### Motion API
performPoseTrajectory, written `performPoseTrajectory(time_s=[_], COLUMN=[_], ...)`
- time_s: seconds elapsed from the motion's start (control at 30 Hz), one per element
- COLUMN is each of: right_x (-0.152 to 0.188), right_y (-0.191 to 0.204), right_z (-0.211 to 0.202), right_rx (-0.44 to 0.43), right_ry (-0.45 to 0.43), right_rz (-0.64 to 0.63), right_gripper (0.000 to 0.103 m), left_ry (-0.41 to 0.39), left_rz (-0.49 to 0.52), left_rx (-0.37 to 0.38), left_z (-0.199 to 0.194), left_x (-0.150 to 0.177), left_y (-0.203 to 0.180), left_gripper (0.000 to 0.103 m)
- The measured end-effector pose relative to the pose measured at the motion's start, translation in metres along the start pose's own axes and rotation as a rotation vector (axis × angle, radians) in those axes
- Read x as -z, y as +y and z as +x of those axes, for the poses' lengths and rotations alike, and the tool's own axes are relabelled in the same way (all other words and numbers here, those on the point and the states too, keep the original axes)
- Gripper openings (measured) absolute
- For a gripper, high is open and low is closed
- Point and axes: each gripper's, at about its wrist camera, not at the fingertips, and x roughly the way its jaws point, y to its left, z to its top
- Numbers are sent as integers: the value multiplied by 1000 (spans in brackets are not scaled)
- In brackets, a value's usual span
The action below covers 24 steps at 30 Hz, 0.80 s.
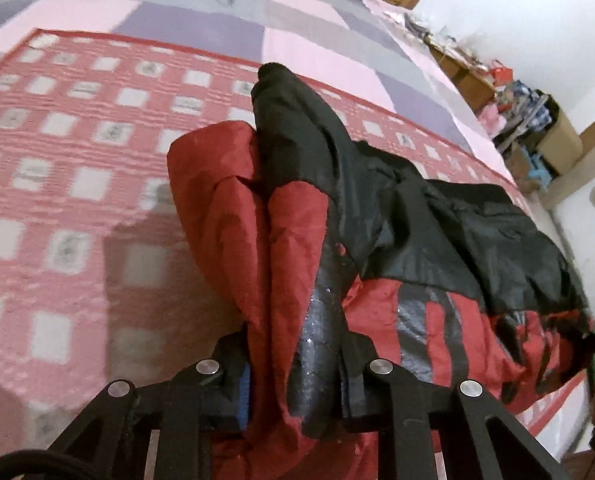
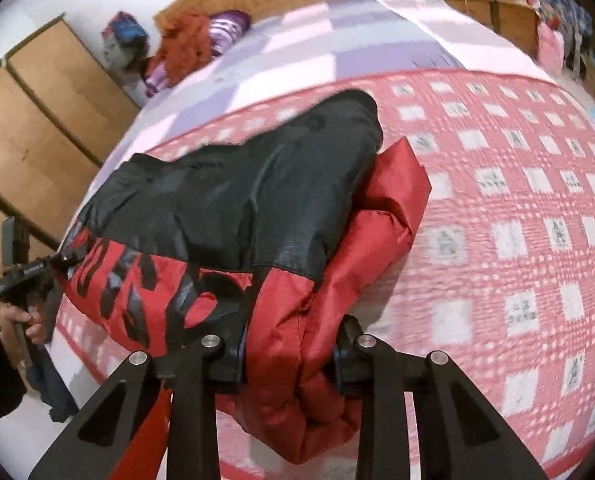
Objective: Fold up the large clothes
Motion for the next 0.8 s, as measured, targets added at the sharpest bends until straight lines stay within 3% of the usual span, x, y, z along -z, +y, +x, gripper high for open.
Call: performPoseTrajectory(time_s=[0.1,0.2,0.27,0.37,0.5,0.6,0.7,0.8], right_x=[23,54,77,99,98,93,90,90], right_y=[34,55,53,34,35,49,65,83], right_z=[-3,6,26,46,41,20,-7,-42], right_rx=[-6,2,37,54,107,221,358,486], right_ry=[0,54,108,141,134,141,134,110], right_rz=[-18,-5,16,118,154,112,60,5], right_gripper=[32,32,32,39,52,57,58,58], left_ry=[23,72,127,86,73,54,25,20], left_rz=[-15,-33,-22,-10,-30,-8,45,15], left_rx=[-29,-78,-116,-137,-129,-161,-282,-363], left_z=[-20,-17,1,11,2,-25,-58,-96], left_x=[26,57,79,89,86,80,77,75], left_y=[26,52,65,67,77,81,73,74], left_gripper=[24,25,31,40,56,64,64,64])
